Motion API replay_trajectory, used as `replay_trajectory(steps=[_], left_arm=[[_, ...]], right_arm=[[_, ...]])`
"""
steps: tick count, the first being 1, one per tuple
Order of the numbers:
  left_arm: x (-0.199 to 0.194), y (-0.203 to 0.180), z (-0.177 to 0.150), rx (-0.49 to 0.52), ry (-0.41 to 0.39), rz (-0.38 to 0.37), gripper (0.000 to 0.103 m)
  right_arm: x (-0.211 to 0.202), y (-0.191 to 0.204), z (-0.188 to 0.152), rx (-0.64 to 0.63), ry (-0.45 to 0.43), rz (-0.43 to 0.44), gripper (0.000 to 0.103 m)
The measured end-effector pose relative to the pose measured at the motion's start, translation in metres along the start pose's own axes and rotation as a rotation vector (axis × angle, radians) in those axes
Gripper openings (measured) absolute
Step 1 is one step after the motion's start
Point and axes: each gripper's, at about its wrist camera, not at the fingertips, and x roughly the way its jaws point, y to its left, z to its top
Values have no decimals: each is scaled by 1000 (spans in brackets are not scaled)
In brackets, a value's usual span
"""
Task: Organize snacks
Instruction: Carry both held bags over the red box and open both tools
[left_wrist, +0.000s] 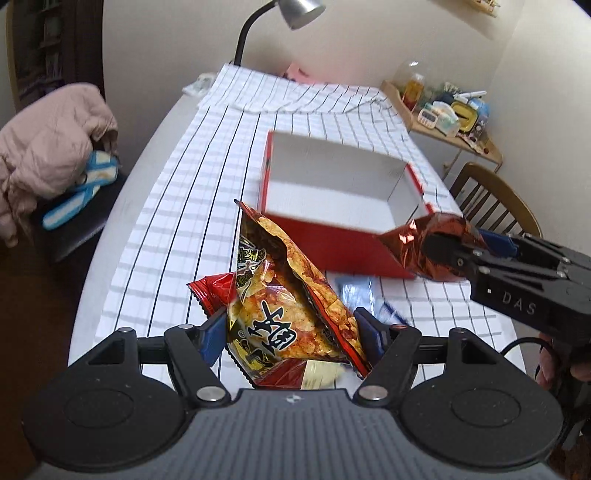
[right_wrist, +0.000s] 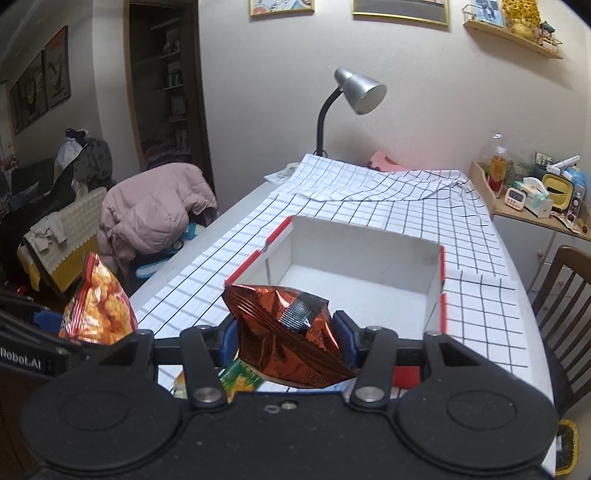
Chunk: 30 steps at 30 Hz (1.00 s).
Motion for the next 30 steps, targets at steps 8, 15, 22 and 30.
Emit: replay_trajectory(steps=[8, 15, 22, 30], left_arm=[[16, -23, 50, 45, -45, 22, 72], [48, -41, 97, 71, -41, 36, 72], [96, -55, 134, 78, 10, 55, 72], [156, -65, 155, 101, 96, 98, 72]], right_arm=[[13, -35, 22, 37, -10, -37, 51], [41, -70, 41, 73, 13, -70, 51], [74, -94, 47, 76, 66, -82, 52], [124, -114, 39, 49, 185, -63, 52]])
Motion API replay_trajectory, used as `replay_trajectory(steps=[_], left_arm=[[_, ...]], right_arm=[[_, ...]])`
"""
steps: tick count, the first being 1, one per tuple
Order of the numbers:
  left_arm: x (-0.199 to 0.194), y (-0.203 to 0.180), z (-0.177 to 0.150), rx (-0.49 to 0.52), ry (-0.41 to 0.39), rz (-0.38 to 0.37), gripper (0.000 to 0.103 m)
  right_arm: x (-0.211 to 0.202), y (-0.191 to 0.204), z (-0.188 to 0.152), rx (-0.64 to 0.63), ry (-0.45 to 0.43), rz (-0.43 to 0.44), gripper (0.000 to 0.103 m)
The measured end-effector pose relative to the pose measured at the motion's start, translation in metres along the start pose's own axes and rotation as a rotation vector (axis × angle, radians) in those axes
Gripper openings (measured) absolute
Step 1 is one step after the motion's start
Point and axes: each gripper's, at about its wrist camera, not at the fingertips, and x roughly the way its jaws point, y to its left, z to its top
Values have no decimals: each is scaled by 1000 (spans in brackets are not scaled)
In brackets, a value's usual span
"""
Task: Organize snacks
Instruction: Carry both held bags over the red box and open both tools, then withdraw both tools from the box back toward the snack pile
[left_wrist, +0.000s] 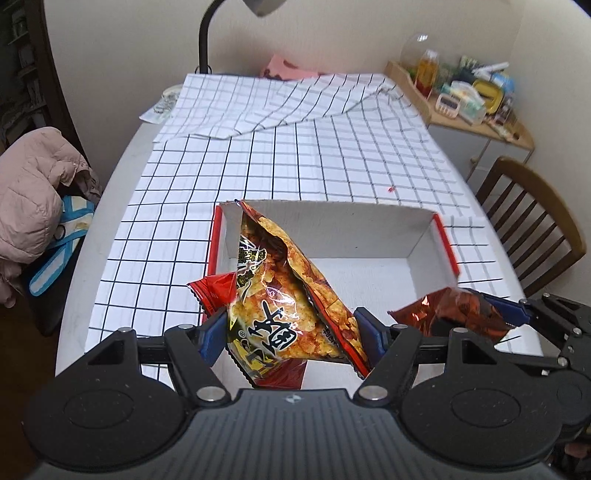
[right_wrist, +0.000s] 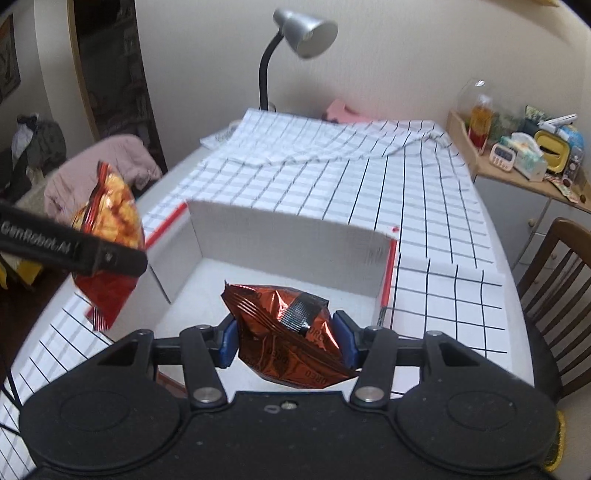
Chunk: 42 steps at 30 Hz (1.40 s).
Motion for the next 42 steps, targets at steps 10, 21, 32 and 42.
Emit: replay_trajectory(steps=[10, 21, 32, 42], left_arm=[[59, -19, 5, 57, 114, 63, 72], [98, -27, -5, 48, 218, 108, 72], [99, -30, -9, 25, 223, 128, 72], [59, -21, -16, 20, 148, 79, 72]], right_arm=[[43, 4, -9, -74, 104, 43, 51], [59, 14, -20, -173, 151, 61, 51], [59, 9, -19, -192, 144, 94, 67], [30, 5, -15, -138, 91, 92, 80]])
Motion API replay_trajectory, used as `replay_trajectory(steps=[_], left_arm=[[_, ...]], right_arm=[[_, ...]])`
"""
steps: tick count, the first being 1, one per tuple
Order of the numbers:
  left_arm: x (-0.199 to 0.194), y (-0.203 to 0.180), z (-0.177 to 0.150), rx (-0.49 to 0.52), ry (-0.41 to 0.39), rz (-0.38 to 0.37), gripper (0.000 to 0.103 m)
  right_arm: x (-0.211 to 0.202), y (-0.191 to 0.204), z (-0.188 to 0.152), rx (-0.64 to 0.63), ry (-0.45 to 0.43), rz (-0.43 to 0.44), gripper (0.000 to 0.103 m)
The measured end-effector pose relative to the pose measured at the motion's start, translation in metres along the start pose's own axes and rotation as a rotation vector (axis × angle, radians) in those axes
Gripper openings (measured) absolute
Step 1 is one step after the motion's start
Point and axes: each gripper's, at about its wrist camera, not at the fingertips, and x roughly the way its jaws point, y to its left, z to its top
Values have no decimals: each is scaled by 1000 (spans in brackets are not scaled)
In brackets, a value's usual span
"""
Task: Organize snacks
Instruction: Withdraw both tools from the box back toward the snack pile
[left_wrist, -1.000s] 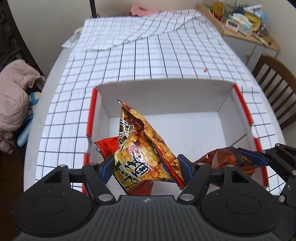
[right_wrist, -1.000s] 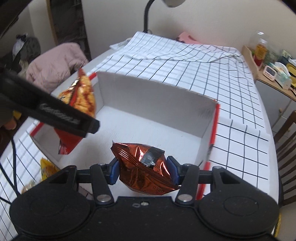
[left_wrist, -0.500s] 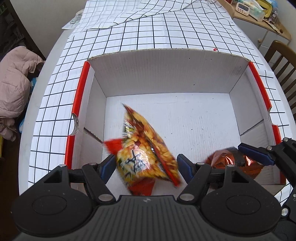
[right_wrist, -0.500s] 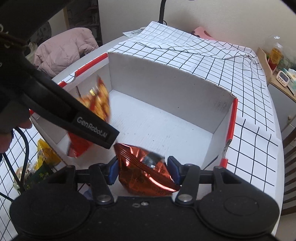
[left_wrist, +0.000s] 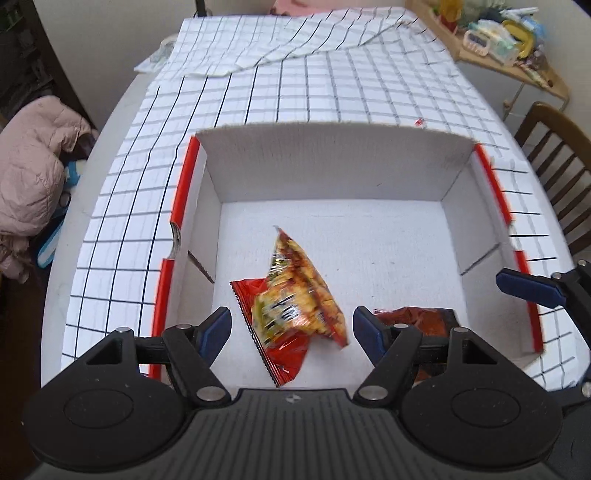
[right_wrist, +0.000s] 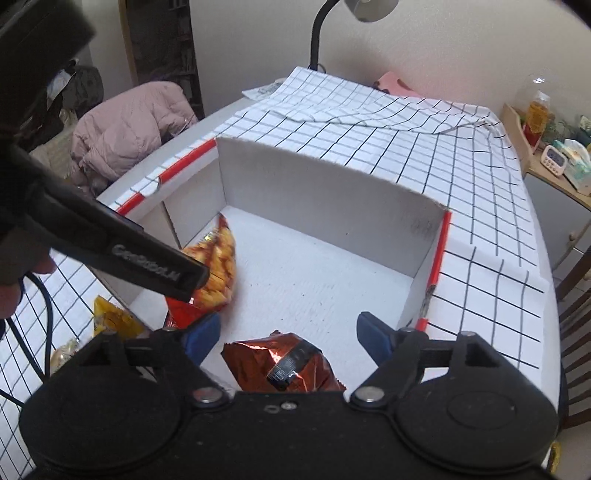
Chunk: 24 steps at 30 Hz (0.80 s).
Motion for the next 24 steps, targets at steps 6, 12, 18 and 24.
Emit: replay_trajectory(steps=[6, 12, 18, 24], left_arm=[[-33, 7, -11, 17, -59, -46, 72], [-67, 14, -26, 51, -119, -88, 72], [-95, 23, -43, 74, -169, -121, 72], [-119, 34, -63, 83, -211, -151, 72]], right_arm=[[-30, 7, -1, 41, -36, -26, 82], [-59, 25, -3, 82, -79, -47, 86], [-84, 46, -7, 109, -122, -56, 90], [-109, 65, -13, 130, -169, -55, 94]])
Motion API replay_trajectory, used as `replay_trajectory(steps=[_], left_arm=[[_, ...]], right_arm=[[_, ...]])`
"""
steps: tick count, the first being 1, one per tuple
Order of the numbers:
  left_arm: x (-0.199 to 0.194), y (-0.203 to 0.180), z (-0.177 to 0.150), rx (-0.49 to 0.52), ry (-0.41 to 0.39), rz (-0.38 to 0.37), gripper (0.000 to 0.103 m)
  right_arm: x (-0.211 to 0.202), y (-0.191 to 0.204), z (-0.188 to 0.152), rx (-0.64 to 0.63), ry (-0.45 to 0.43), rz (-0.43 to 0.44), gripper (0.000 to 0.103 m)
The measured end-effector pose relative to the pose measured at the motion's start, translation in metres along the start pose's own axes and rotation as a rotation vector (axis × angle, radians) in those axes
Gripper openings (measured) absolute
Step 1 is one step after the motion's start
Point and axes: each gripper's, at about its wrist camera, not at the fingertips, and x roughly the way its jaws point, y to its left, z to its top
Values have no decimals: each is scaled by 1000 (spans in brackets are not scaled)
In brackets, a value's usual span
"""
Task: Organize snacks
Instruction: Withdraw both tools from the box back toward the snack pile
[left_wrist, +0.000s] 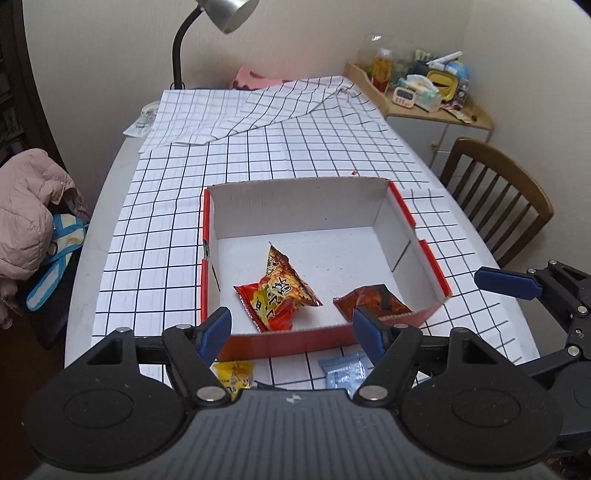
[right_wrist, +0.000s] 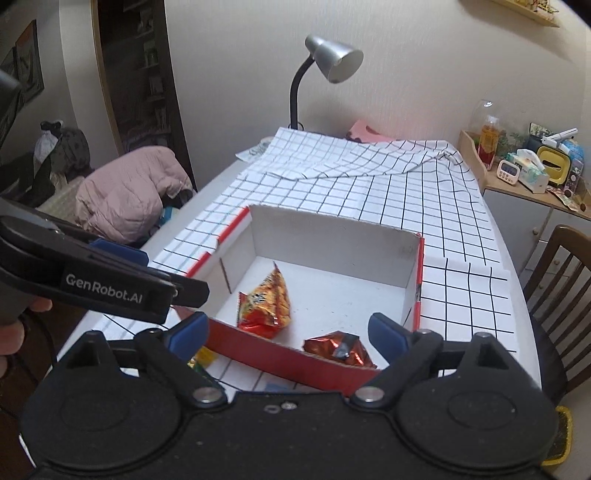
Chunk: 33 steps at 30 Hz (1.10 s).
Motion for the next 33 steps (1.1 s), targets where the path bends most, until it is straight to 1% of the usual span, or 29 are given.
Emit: replay_trajectory(steps=[2, 5, 12, 14, 17, 19, 23, 25, 27, 33], left_arm=[[-10, 2, -6, 6, -18, -10, 72], [-23, 3, -15, 14, -40, -28, 72], [-46, 10, -38, 32, -81, -56, 74], [-50, 13, -45, 30, -86, -68, 79], [-54, 19, -57, 16, -88, -91, 83], [-56, 23, -63, -1, -81, -104, 85], [-52, 29, -77, -30, -61, -129, 97], [-47, 32, -85, -57, -41, -140, 99], [-41, 35, -92, -86, -19, -139, 99], [-20, 37, -113, -136, 50, -95, 99]], right_arm=[[-8, 5, -2, 6, -13, 2, 94], [-19, 10, -5, 21, -31, 3, 99], [-40, 24, -20, 47, -59, 5, 102], [-44, 28, -24, 48, -63, 6, 102], [-50, 34, -32, 37, -67, 8, 102], [-52, 38, -38, 31, -66, 12, 102], [-52, 42, -53, 26, -46, 13, 102], [-48, 44, -61, 27, -29, 14, 102], [-45, 43, -70, 25, -11, 17, 102], [-32, 39, -93, 0, 54, 4, 102]])
